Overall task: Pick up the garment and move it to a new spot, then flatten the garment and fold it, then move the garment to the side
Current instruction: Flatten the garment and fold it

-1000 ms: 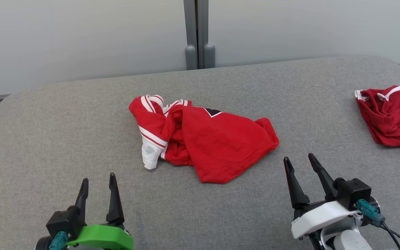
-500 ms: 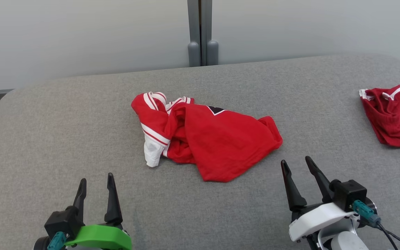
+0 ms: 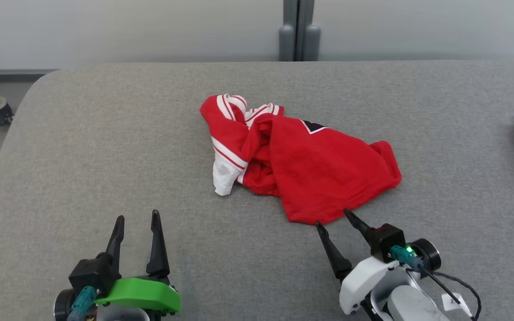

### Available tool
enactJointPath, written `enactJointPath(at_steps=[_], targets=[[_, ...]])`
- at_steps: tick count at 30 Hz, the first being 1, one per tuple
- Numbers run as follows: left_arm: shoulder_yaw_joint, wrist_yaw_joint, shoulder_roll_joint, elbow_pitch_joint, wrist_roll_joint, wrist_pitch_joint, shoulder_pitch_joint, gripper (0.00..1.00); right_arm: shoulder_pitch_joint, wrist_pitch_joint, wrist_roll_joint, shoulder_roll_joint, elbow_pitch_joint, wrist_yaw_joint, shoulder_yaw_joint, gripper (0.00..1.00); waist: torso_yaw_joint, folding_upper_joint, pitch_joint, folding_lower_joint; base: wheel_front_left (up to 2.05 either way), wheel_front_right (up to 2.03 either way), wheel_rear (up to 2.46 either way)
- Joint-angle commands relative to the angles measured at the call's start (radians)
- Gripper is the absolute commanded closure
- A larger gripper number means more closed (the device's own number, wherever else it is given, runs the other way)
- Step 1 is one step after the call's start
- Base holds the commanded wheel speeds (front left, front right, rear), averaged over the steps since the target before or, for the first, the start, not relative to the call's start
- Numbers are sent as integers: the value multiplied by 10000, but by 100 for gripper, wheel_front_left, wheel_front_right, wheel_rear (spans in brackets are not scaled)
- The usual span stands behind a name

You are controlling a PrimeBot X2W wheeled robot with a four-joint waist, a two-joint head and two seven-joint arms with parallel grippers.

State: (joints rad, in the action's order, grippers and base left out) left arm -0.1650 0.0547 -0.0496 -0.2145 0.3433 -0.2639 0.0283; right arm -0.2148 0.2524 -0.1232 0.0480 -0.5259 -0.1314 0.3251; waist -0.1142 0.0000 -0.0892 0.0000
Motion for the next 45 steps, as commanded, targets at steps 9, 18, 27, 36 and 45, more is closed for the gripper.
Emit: enactJointPath(at_steps=[9,18,27,36,45], targets=[[-148,201,-21,-8,254,-5,151,0,-1107,-66,862,39,-2300,15,-261,0,-1202,0,-469,0,0,0,0],[-190,241,-21,-59,183,-5,-61,0,-1449,90,558,39,-2923,15,-34,100,-966,0,-310,0,0,0,0],[-170,158,-22,-119,-14,-3,-213,0,-997,132,570,48,-1532,15,-456,100,-255,0,-147,0,0,0,0],[-131,86,-22,-91,-131,-3,-357,0,479,-2,1696,825,646,15,-2128,100,695,0,22,0,0,0,0],[-183,50,-23,-106,-148,-5,-150,0,1770,-1008,1908,1110,2361,15,-3157,98,1166,0,-211,0,0,0,0]])
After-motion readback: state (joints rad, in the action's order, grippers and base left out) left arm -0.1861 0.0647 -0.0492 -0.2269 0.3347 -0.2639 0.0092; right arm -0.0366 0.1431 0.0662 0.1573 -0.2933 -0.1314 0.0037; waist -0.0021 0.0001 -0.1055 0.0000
